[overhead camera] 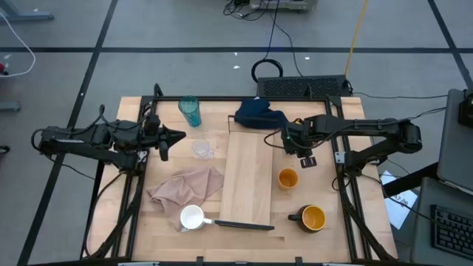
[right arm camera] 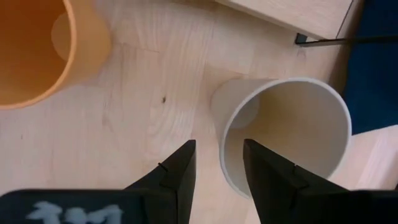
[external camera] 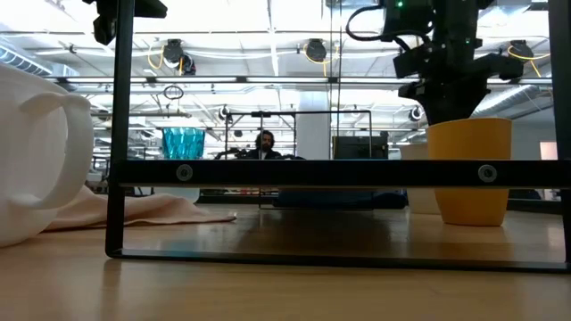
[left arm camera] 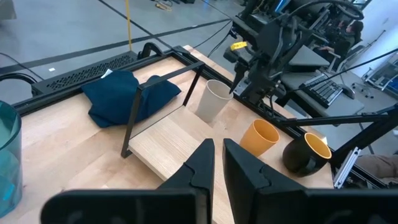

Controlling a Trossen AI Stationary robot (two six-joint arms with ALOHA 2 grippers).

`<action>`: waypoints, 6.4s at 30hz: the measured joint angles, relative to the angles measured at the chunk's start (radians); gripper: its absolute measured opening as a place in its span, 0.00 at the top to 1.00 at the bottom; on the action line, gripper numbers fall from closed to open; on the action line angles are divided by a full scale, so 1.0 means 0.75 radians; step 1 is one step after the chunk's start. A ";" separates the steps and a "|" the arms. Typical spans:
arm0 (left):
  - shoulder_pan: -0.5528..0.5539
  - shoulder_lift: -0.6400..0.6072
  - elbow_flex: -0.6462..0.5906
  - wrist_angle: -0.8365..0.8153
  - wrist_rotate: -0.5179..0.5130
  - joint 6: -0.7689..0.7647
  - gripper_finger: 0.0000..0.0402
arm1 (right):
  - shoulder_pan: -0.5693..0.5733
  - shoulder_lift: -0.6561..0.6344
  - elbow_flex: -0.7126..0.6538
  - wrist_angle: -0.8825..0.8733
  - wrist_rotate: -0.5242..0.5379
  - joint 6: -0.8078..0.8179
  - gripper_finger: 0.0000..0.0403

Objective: Stack small to large cups/mugs on shelf
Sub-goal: Put the white cup on the shelf

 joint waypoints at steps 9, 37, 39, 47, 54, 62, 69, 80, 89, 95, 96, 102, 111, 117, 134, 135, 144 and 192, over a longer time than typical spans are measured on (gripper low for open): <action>0.000 0.000 0.000 0.000 0.000 0.000 0.92 | 0.000 0.031 -0.032 0.029 -0.001 -0.018 0.69; 0.000 0.000 0.000 -0.001 0.000 -0.005 0.92 | 0.001 0.004 -0.106 -0.054 0.004 0.159 1.00; -0.001 0.000 0.000 0.000 0.000 -0.005 0.92 | 0.001 -0.006 -0.067 -0.089 0.021 0.168 1.00; -0.001 0.000 0.000 -0.001 -0.003 0.010 0.92 | 0.010 -0.022 0.187 -0.281 0.046 0.223 1.00; -0.001 0.000 0.000 -0.004 -0.011 0.016 0.92 | 0.089 -0.020 0.438 -0.326 0.046 0.368 1.00; 0.000 0.000 0.000 -0.005 -0.015 0.041 0.92 | 0.275 0.045 0.621 -0.343 0.040 0.489 1.00; 0.000 0.000 0.000 -0.013 -0.015 0.056 0.92 | 0.437 0.155 0.735 -0.301 -0.002 0.537 1.00; 0.000 0.001 0.000 -0.045 0.013 0.049 0.92 | 0.656 0.313 0.881 -0.333 -0.124 0.413 1.00; -0.001 0.000 0.001 -0.107 0.058 -0.008 0.92 | 0.715 0.397 0.892 -0.355 -0.140 0.280 1.00; 0.000 0.000 0.001 -0.166 0.069 -0.067 0.92 | 0.715 0.498 0.892 -0.398 -0.135 0.183 1.00; 0.000 0.000 0.001 -0.174 0.069 -0.067 0.92 | 0.715 0.510 0.893 -0.399 -0.136 0.178 1.00; 0.000 0.000 0.001 -0.186 0.069 -0.062 0.92 | 0.738 0.567 0.963 -0.400 -0.135 0.165 1.00; 0.000 0.000 0.001 -0.225 0.201 -0.056 0.92 | 0.810 0.660 1.153 -0.295 -0.140 0.196 1.00; -0.001 0.000 0.001 -0.273 0.268 -0.007 0.92 | 0.834 0.771 1.224 -0.317 -0.141 0.258 1.00; 0.000 0.000 0.001 -0.357 0.315 0.046 0.92 | 0.842 0.845 1.234 -0.309 -0.237 0.545 1.00; 0.000 0.000 0.001 -0.359 0.315 0.045 0.92 | 0.846 0.845 1.234 -0.309 -0.241 0.564 1.00; 0.000 0.000 0.001 -0.361 0.315 0.040 0.92 | 0.862 0.860 1.234 -0.280 -0.246 0.691 1.00; 0.000 -0.001 0.001 -0.360 0.373 0.025 0.92 | 0.857 0.956 1.155 -0.251 -0.374 0.837 1.00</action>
